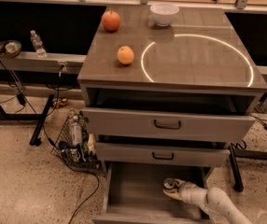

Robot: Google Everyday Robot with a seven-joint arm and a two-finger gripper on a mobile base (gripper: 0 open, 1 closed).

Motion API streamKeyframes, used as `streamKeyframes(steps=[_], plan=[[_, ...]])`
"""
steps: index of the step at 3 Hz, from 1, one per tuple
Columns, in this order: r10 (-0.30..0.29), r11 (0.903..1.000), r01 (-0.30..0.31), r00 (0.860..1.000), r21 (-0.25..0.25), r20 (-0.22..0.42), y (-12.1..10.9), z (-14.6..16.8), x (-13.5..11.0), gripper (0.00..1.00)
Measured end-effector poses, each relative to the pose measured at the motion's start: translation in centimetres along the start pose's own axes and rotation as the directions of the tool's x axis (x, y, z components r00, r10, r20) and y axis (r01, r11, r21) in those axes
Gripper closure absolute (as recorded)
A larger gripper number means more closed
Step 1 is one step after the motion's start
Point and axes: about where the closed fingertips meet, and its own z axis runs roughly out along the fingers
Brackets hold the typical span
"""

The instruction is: Place redbull can into bottom drawer

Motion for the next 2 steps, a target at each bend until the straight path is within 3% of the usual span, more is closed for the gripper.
streamKeyframes(steps=[2], plan=[[0.016,0.9996,-0.015,0.999,0.024,-0.048,-0.26,-0.43,1.48,0.04]])
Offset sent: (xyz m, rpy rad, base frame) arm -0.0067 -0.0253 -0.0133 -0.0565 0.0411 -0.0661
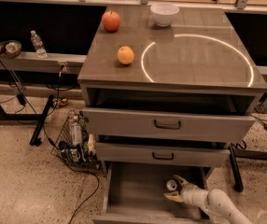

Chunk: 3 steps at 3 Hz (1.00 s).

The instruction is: Place redbull can into bottom drawer

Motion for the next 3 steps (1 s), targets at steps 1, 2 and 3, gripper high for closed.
streamKeyframes(steps=[1,2,3], plan=[[0.014,0.9999,-0.014,1.0,-0.003,-0.022,0.2,0.0,0.7,0.0],[0.035,0.9993,-0.034,0.999,0.013,-0.042,-0.5,-0.9,0.8,0.0],[0.055,0.9958,-0.052,0.997,0.075,-0.047,-3.4,-4.2,-0.5,0.0]])
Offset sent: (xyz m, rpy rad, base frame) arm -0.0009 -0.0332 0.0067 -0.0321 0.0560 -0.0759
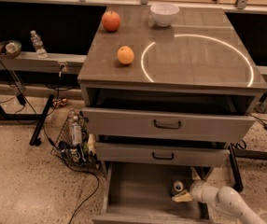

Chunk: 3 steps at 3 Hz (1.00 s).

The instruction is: Place redbull can into bottom drawer

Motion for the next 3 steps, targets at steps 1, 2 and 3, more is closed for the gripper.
streamKeyframes(steps=[1,2,3], plan=[[-0.001,0.9991,0.002,1.0,0.042,-0.016,-3.2,-3.3,-1.5,0.0],[-0.034,0.998,0.038,0.996,0.05,-0.088,-6.6,-7.0,-1.9,0.0],[-0.036,0.998,0.041,0.995,0.049,-0.095,-6.7,-7.2,-1.8,0.25]])
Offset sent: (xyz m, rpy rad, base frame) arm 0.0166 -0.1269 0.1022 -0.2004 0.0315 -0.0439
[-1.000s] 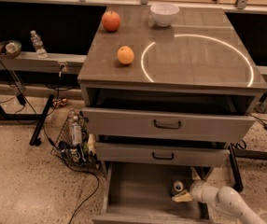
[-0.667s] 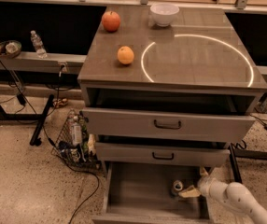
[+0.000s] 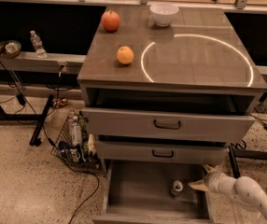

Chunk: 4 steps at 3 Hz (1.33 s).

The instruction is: Place redbull can into bottom drawer

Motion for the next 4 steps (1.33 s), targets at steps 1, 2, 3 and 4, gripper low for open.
streamKeyframes(steps=[1,2,3,4], plan=[[-0.033,0.9993,0.03,0.991,-0.023,-0.129,-0.7,-2.0,2.6,0.48],[-0.093,0.9921,0.063,0.949,-0.109,-0.3,-0.2,-3.9,6.4,0.72],[-0.11,0.9905,0.069,0.92,-0.119,-0.376,-0.8,-6.1,8.0,0.95],[-0.094,0.9946,0.07,0.926,-0.077,-0.366,-2.0,-9.5,5.8,1.0]])
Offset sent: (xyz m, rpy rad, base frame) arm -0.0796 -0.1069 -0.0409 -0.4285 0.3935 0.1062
